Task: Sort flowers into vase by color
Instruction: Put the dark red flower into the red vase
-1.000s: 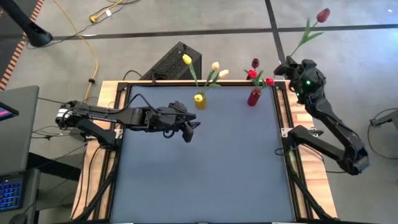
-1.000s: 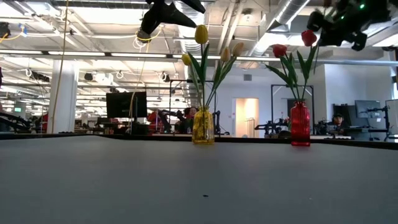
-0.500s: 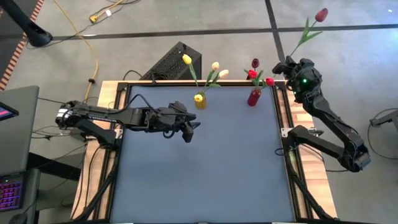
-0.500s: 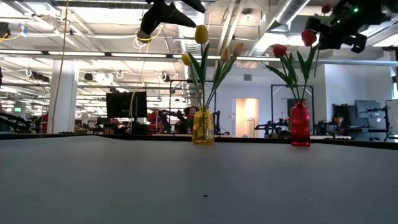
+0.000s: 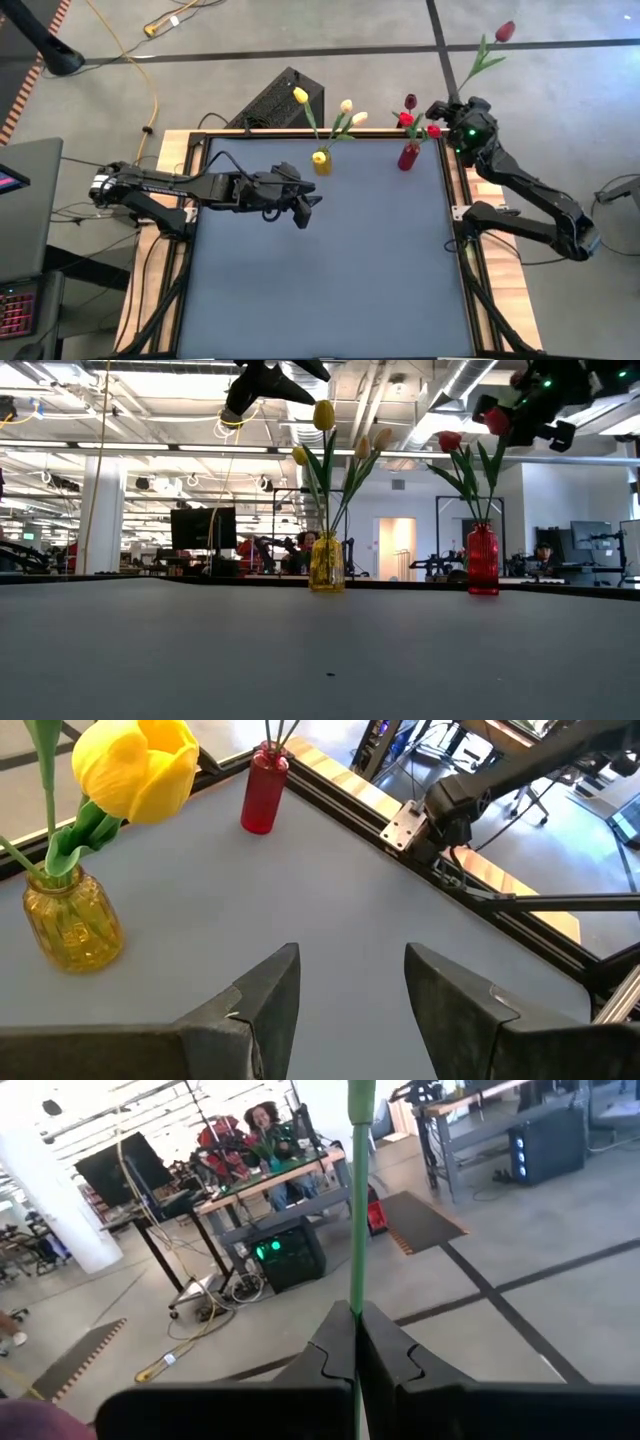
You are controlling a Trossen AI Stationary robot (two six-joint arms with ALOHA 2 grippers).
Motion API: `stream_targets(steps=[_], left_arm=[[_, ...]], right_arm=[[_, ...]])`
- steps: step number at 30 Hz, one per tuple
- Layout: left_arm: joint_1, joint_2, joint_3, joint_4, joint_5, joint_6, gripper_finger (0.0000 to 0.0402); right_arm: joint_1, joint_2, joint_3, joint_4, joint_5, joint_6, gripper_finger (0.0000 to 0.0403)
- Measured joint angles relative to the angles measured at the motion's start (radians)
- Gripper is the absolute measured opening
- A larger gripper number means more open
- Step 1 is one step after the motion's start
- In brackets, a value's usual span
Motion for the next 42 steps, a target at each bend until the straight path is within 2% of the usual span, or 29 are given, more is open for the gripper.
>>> stream_targets(steps=[6,15,35,39,42], left_arm=[[-0.005,0.0,0.0,-0.003,0.003,0.0,0.0169],[-0.027,0.0,0.0,-0.004,-0.001,0.022,0.0169],[-0.054,0.0,0.0,-0.004,-0.018,0.05,0.0169],[-0.054,0.0,0.0,-0.004,-0.018,0.051,0.0169],[-0.054,0.0,0.0,-0.004,-0.019,0.051,0.0169]], right_arm=[[0.063,0.081,0.0,0.072,0.115,-0.035,0.0025],[0.068,0.115,0.0,0.069,0.173,-0.077,0.0025],[0.082,0.124,0.0,0.084,0.174,0.043,0.0025],[0.087,0.094,0.0,0.164,0.154,0.009,0.0025],[0.087,0.077,0.0,0.217,0.131,-0.091,0.0025]])
